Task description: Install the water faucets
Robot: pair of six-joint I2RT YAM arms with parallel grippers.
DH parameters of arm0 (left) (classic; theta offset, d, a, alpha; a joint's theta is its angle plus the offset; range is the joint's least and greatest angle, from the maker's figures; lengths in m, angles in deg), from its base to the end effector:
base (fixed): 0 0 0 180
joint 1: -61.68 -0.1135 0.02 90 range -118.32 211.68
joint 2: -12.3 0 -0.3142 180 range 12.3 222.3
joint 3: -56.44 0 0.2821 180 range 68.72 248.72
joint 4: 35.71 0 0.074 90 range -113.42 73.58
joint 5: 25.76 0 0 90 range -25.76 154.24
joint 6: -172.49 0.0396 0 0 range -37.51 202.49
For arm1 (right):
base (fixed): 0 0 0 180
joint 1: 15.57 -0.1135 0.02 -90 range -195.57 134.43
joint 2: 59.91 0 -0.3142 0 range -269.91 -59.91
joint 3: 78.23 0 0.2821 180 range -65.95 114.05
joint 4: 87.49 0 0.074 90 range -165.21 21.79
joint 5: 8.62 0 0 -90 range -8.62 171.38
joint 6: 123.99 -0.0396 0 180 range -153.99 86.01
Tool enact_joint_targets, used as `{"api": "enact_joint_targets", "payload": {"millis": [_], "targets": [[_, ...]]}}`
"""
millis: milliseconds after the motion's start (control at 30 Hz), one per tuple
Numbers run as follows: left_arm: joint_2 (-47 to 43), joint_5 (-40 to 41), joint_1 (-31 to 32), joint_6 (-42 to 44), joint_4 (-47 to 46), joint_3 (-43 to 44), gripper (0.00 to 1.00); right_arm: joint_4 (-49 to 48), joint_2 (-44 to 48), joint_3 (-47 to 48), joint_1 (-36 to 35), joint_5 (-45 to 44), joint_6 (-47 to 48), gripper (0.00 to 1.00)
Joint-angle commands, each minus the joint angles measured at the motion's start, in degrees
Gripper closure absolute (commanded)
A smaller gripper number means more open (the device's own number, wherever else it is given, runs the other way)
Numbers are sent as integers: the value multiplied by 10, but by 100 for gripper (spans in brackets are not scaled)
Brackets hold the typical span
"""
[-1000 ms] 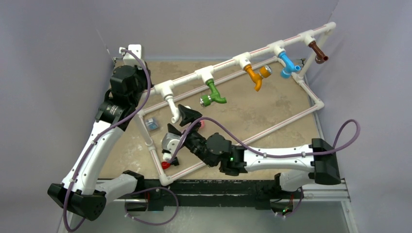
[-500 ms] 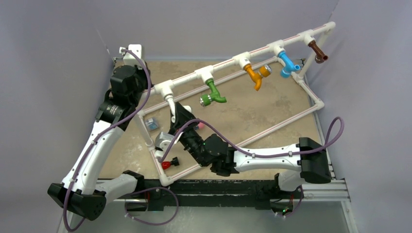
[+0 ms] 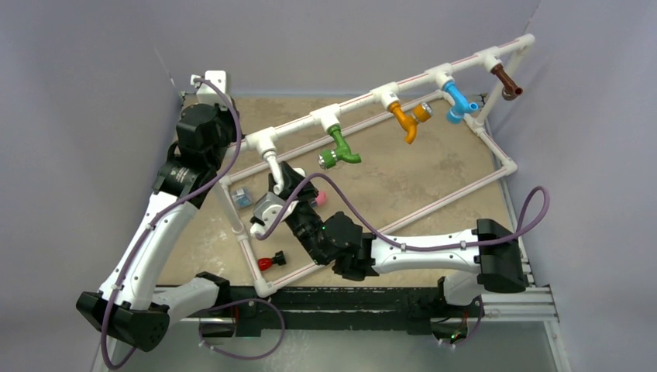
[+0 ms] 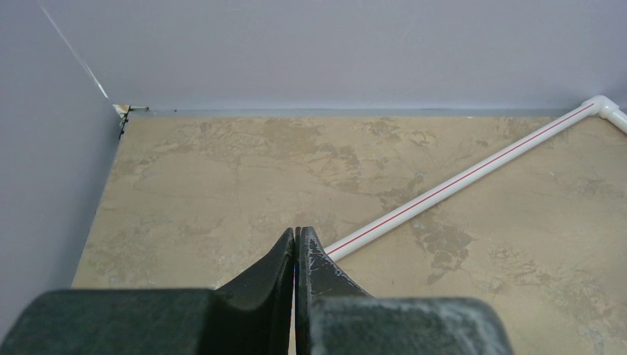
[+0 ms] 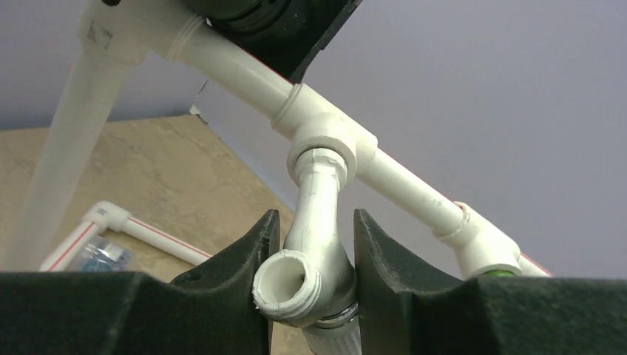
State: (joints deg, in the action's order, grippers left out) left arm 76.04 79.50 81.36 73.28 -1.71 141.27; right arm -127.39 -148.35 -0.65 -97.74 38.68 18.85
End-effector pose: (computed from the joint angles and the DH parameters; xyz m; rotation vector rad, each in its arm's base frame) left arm 0.2423 -0.0756 0.4717 -0.0268 1.7895 -0.1228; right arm 0.0782 0.3714 0.4245 -0.6730 1.0010 0.0522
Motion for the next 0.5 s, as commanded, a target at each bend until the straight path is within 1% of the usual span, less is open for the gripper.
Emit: {"api": "enact_joint_targets", "payload": {"millis": [0,33,67,100,233,367,467], "targets": [[25,-57,28,-17,125,-41,100,-78,13,36,4,-27,-225,100],[25,-57,28,-17,125,-42,100,-75,11,39,4,-31,-218,99],[25,-57,28,-17,125,-42,100,-63,11,43,4,-32,-215,85],[25,-56,28,-17,124,-42,100,-59,13,42,4,-33,-211,75],[28,-54,28,-18,125,-41,100,-21,34,35,4,-26,-209,44],[30,-54,28,-18,127,-39,100,34,72,23,4,-8,-225,21],[34,-51,28,-19,127,-37,100,80,107,15,4,13,-249,10]]}}
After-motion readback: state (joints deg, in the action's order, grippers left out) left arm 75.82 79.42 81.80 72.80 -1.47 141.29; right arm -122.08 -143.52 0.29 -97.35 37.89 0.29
